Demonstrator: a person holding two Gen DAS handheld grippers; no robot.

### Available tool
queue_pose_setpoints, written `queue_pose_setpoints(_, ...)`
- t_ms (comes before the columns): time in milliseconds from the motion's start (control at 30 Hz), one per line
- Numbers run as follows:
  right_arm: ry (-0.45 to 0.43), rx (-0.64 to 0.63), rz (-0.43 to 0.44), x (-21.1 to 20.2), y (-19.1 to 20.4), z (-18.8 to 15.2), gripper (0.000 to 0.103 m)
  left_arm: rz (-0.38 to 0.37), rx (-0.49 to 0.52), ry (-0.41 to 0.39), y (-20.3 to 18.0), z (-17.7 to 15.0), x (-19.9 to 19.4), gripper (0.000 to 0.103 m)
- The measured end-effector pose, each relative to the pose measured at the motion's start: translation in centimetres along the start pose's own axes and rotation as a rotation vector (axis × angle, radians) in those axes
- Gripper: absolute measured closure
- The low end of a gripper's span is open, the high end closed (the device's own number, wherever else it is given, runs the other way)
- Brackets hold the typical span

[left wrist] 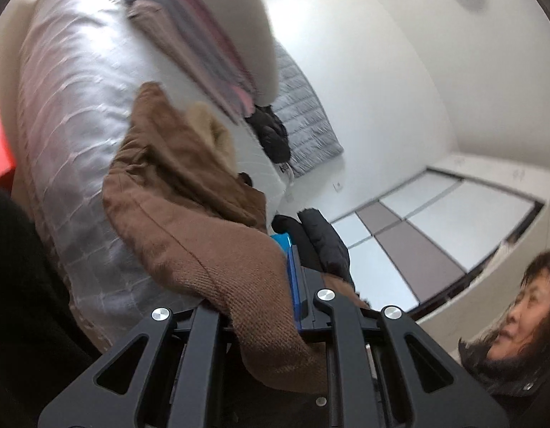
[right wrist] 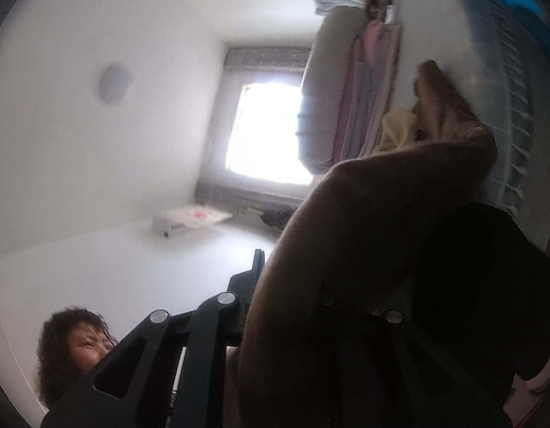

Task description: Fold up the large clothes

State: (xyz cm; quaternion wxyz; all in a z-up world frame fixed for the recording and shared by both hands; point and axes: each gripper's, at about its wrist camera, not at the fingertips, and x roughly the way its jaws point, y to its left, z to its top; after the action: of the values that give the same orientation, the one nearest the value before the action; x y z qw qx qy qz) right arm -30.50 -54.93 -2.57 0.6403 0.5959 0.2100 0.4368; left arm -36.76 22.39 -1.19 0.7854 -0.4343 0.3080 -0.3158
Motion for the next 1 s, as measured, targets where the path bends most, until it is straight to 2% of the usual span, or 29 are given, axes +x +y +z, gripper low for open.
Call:
queue_pose_setpoints(100,-0.012,-0.005,0.026,0.1,-0.4,0.4,0.089,0.001,-0.032,-0.004,0.9,0.6,0.7,0.092)
queue_pose_setpoints(333,-0.005,-0.049,0.048,2.6,0.5,3.3,0.089,-0.018,0.018,-0.028,-1.2,4.4,2.4,0.092)
queue_pose_setpoints(533,-0.019,-0.063,0.059,6.8,0.3,8.8,0.089,-0.05,0.019,-0.08,-1.9,10.3,5.5,0.092)
queue_pose_setpoints(633,-0.032,-0.065,0.037,9.8,-0.1,12.9,0.089,-0.049,0.006,-0.11,-1.6,14.7,8.1,0.092)
queue_pose_setpoints(733,-0.057,-0.055,-0.008,12.9,-1.3,17.5,0.089,-0.039,-0.028,-0.147,-0.1,19.4,11.4,0.092)
queue_pose_setpoints(867,-0.083,-0.027,-0.124,17.0,-4.6,22.7,0.089,0.018,-0.052,-0.169,2.8,24.9,16.9,0.091)
queue_pose_setpoints(933,-0.096,-0.008,-0.203,18.8,-7.0,24.5,0.089,0.071,-0.079,-0.167,5.3,27.3,20.4,0.091)
queue_pose_setpoints(1000,-0.111,0.072,-0.316,20.8,-11.1,26.5,0.089,0.139,-0.128,-0.162,8.4,28.7,23.4,0.09)
